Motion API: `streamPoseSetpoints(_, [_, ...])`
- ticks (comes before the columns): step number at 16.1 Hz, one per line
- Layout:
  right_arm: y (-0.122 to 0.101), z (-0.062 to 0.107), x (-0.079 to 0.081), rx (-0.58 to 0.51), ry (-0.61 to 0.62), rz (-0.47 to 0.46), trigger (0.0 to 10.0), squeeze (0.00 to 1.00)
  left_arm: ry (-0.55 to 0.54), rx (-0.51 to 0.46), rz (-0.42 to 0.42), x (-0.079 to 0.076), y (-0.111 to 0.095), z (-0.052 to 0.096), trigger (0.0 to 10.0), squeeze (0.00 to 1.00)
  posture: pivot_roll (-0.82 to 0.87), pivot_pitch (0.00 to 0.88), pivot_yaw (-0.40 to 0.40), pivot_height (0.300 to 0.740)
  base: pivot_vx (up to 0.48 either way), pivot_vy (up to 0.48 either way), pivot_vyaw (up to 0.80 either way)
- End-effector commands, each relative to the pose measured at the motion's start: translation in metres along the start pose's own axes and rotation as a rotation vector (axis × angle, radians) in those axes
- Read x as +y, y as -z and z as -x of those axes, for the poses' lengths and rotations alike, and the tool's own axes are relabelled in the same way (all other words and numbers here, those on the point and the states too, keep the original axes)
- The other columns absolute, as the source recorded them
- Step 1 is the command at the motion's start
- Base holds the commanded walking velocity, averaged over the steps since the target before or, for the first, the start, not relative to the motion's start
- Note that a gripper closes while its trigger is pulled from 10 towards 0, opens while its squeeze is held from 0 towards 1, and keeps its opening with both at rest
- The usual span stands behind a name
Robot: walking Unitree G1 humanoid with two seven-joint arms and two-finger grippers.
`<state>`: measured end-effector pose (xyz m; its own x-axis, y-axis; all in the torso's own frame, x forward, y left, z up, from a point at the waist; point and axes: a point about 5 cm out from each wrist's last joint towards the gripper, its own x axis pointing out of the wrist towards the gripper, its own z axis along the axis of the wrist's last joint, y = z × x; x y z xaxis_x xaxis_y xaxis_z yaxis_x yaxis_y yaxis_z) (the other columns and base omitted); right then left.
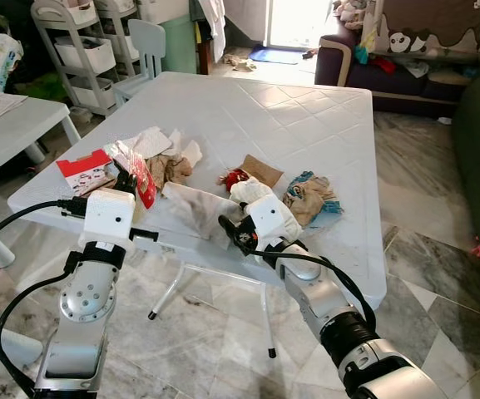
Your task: Picking trash to rubbish bin
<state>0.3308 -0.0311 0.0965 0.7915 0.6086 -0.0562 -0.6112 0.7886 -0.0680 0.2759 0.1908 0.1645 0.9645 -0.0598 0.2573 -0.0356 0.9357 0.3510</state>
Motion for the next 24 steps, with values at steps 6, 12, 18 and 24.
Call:
streamPoseSetpoints(6, [-0.006, -0.004, 0.003, -0.041, -0.014, -0.036, 0.0, 0.00, -0.003, -0.004, 0.013, -0.002, -0.002, -0.003, 0.0, 0.00, -0.01, 0.000, -0.003, 0.740, 0.000, 0.000, 0.00])
streamPoseSetpoints(12, [-0.006, -0.004, 0.001, -0.048, -0.005, -0.052, 0.0, 0.00, -0.005, -0.006, 0.022, -0.004, -0.002, -0.006, 0.0, 0.00, -0.02, 0.000, 0.000, 0.740, 0.000, 0.000, 0.00])
streamPoseSetpoints(18, [-0.004, -0.001, -0.005, -0.050, 0.031, -0.066, 0.0, 0.00, -0.007, -0.016, 0.028, -0.005, -0.004, -0.011, 0.0, 0.00, -0.02, 0.000, 0.003, 0.740, 0.000, 0.000, 0.00])
streamPoseSetpoints(24, [-0.020, 0.006, -0.043, -0.129, 0.308, 0.004, 0.0, 0.00, -0.024, -0.025, 0.029, -0.004, -0.005, -0.015, 0.0, 0.00, -0.02, 0.000, 0.001, 0.740, 0.000, 0.000, 0.00])
